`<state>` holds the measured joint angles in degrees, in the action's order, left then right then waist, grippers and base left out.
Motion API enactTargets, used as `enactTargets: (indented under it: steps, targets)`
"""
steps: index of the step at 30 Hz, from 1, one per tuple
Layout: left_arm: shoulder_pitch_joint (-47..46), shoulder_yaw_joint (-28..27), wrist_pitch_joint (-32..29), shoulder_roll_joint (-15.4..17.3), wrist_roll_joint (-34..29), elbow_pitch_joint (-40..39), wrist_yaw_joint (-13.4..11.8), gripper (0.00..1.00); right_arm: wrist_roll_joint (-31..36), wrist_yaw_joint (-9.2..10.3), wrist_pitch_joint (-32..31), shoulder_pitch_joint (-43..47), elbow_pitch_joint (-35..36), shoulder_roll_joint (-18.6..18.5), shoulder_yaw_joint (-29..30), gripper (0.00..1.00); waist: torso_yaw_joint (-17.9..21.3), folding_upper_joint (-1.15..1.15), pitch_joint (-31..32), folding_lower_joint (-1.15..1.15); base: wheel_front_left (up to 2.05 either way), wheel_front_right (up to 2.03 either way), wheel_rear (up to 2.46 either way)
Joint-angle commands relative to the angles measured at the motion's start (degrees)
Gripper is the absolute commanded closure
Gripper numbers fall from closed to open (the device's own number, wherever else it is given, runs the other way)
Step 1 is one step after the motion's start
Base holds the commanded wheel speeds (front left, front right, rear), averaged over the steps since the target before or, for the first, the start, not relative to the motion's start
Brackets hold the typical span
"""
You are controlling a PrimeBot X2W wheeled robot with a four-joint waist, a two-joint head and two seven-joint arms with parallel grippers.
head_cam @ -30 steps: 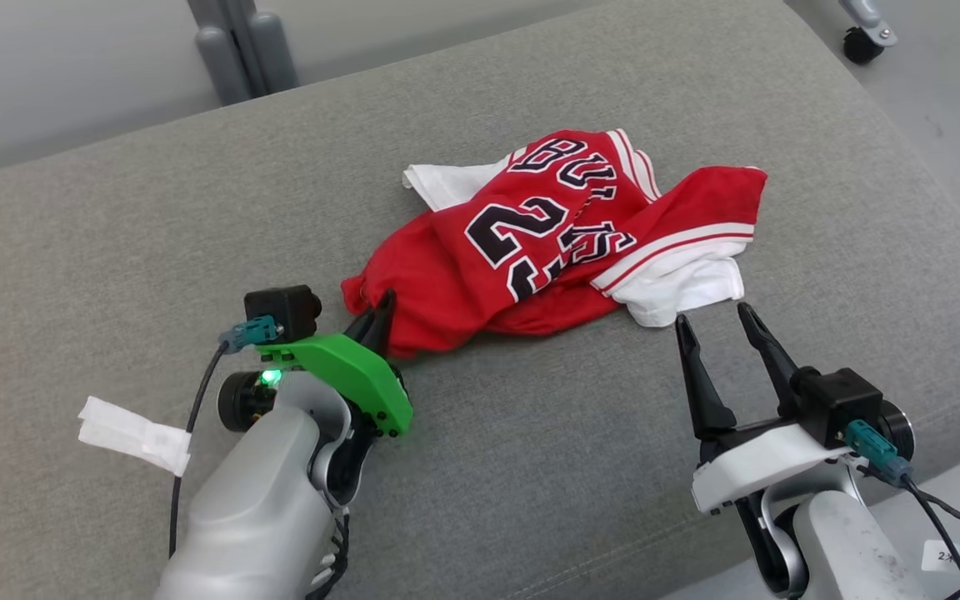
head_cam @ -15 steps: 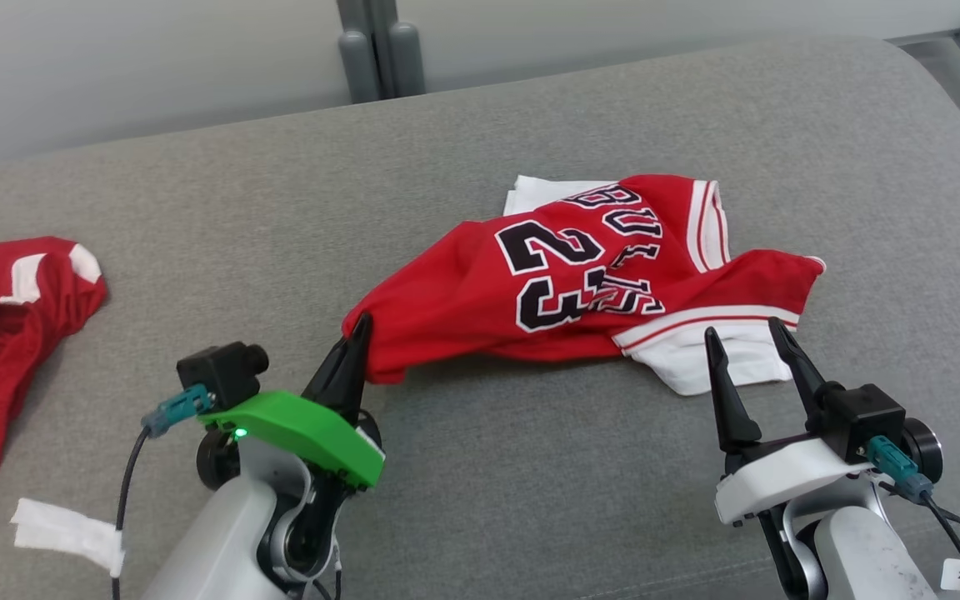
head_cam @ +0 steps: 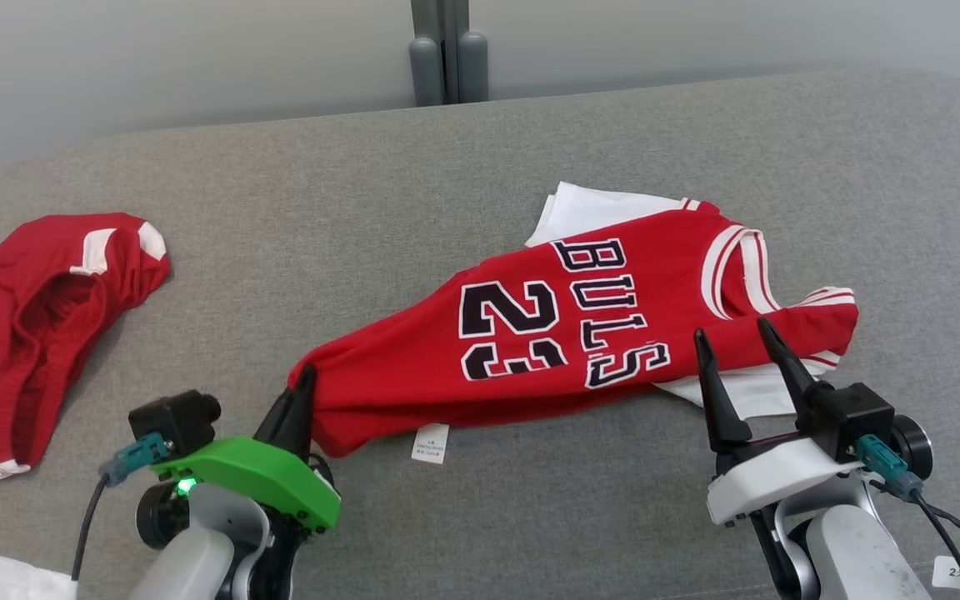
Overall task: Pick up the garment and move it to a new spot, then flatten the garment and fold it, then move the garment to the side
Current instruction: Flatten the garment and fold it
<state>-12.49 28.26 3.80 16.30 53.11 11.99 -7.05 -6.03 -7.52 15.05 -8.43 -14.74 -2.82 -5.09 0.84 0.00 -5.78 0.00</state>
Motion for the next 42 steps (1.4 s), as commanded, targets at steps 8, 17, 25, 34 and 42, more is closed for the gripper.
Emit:
enactTargets:
  steps: [8,17,25,34,42]
  targets:
    - [-11.83,-0.31,3.61,-2.26,-2.20,11.78,3.63,1.00,0.42,0.05,0.19,-1.40,0.22,-0.12,-0.64,0.00,2.70,0.00,-1.79,0.00,0.00,0.00,0.00]
    - [-23.58,-1.50,7.07,-2.29,-4.15,26.33,5.90,1.00,0.71,0.05,0.19,-2.88,0.82,-0.12,-2.15,0.00,6.37,0.00,-4.90,0.00,0.00,0.00,0.00]
    - [-30.70,-2.21,9.45,-1.31,-5.67,34.89,7.47,1.00,0.90,0.05,0.19,-4.46,1.69,-0.10,-3.13,0.00,8.80,0.00,-7.94,0.00,0.00,0.00,0.00]
    - [-36.80,-1.83,10.86,-2.92,-7.34,41.79,8.86,0.00,1.04,0.05,0.19,-5.84,1.74,-0.09,-3.02,0.00,8.49,0.00,-10.49,0.00,0.00,0.00,0.00]
    - [-34.96,-0.49,11.33,-6.01,-8.28,45.56,11.55,0.00,0.67,0.05,0.19,-5.03,0.71,-0.13,-2.37,0.00,4.76,0.00,-8.14,0.00,0.00,0.00,0.00]
